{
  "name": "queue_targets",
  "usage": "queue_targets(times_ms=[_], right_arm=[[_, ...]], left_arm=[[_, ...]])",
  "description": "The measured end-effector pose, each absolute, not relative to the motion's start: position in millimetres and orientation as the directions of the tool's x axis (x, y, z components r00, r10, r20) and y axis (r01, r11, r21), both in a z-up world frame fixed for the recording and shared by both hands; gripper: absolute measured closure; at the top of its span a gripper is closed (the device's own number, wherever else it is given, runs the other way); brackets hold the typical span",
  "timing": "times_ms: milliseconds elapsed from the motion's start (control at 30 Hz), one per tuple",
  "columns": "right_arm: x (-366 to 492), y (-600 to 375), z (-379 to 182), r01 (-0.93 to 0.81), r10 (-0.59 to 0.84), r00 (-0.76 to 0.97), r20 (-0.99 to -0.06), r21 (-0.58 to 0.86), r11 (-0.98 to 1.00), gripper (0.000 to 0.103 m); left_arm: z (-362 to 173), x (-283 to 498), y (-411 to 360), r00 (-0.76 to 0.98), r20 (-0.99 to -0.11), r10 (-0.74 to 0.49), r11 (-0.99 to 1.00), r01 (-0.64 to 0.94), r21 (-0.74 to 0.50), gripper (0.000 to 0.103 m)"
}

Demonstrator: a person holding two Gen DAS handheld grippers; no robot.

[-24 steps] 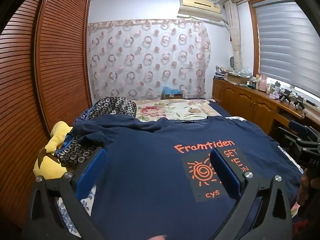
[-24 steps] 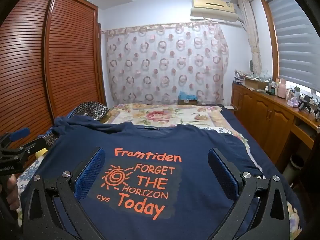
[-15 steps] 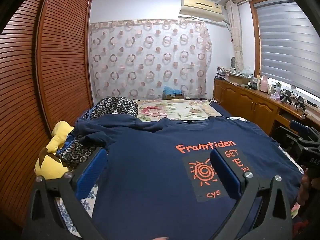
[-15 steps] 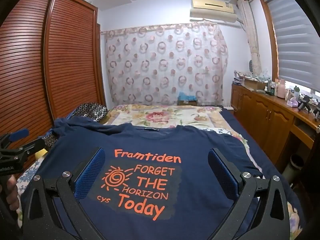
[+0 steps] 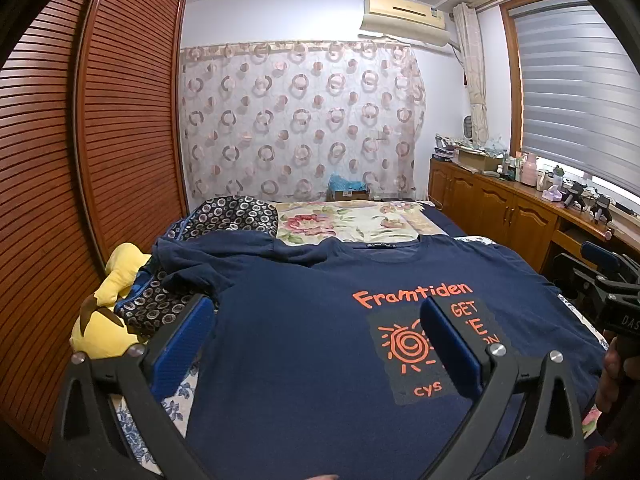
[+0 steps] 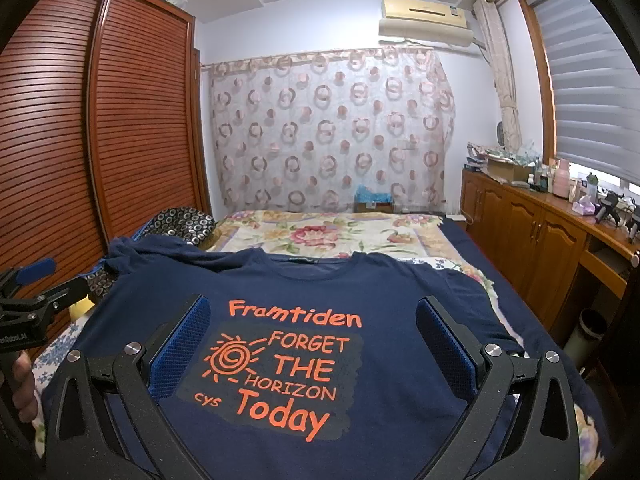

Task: Fold small clothes

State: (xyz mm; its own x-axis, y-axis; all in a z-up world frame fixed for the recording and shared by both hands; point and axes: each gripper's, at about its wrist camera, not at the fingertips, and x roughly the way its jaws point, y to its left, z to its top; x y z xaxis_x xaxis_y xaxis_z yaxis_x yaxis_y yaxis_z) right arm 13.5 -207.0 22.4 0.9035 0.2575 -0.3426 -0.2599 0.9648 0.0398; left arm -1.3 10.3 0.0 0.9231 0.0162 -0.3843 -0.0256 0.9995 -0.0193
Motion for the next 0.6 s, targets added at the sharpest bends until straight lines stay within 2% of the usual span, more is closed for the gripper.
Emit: queue_targets(times_ms=[600], right_arm=[[13.4, -206.6, 21.6, -0.26, 0.258, 0.904, -0.341, 0.04, 0.965, 0.0]], left_arm=[[0.9, -1.7, 9.7, 0.923, -0.384, 0.017, 0.999, -0.026, -0.019, 0.0]])
